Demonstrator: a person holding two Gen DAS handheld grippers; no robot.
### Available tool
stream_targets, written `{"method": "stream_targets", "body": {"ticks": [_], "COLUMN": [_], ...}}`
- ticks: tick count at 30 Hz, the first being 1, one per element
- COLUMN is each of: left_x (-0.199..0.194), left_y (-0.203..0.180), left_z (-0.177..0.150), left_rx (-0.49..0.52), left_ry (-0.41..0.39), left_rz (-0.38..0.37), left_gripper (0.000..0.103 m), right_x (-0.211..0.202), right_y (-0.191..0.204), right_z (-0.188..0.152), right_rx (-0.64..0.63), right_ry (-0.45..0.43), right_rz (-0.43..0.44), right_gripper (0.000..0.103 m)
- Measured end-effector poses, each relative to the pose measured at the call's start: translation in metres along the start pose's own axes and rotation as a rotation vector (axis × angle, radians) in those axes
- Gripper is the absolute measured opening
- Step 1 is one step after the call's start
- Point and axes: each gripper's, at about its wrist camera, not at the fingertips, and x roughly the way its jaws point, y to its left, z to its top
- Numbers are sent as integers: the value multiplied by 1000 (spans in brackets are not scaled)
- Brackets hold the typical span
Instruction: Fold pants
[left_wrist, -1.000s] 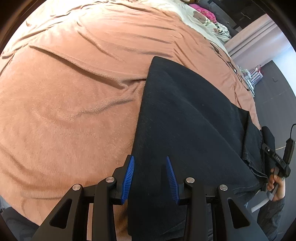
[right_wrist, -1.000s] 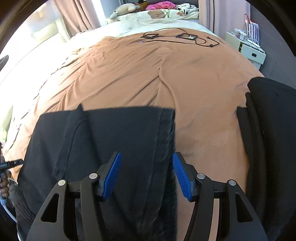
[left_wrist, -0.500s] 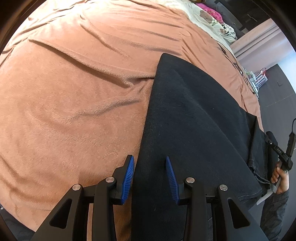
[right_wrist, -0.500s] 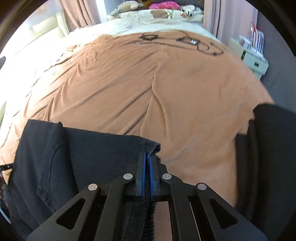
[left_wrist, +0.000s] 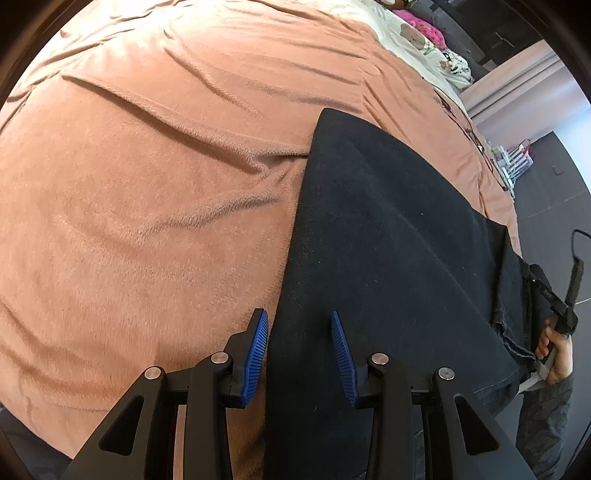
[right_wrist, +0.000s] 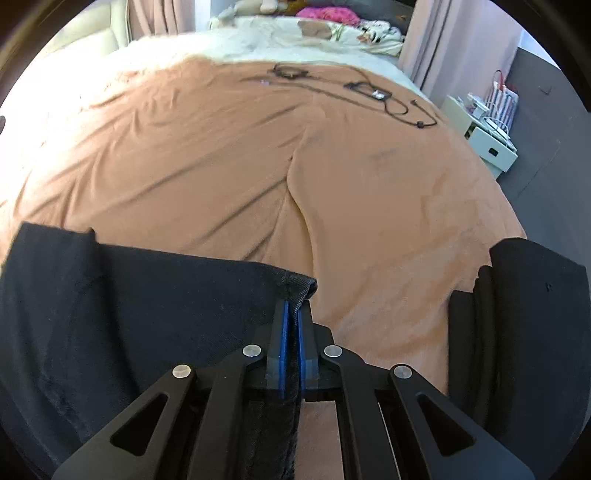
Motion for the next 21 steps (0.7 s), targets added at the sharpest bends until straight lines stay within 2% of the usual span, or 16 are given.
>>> {"method": "stream_targets", "body": {"ticks": [2,4,6,8,17,18,21], "left_x": [0,0,1,2,0,0,-1], "left_y": [0,-1,-3,-5,-1,0,1], "left_z": [0,-1,-2,-3,-10,-12,-13], "left_rx": [-3,-7,-9,-9,-23,-23,-27], "left_ry": [-3,-5,-7,-11,-9,-8,-1], "left_rz": [2,1,2,-2,4,4,11], "left_gripper": [38,38,40,45,45,45,45], "right_x": [-15,-28,-41,-54,-78,-80,-77], "right_y": [5,9,19,30,71,66,81], "right_z": [-5,-11,-21,-33,-72,-72,-78], "right_rx": [-3,-11,-34,-65,-171,-181,-230], "right_ry": [-15,-27,-38,-51,-60,-58,-41], "right_rz": [25,55,94,123,260,276,295], "right_gripper": [7,15,35,42,42,43,43]}}
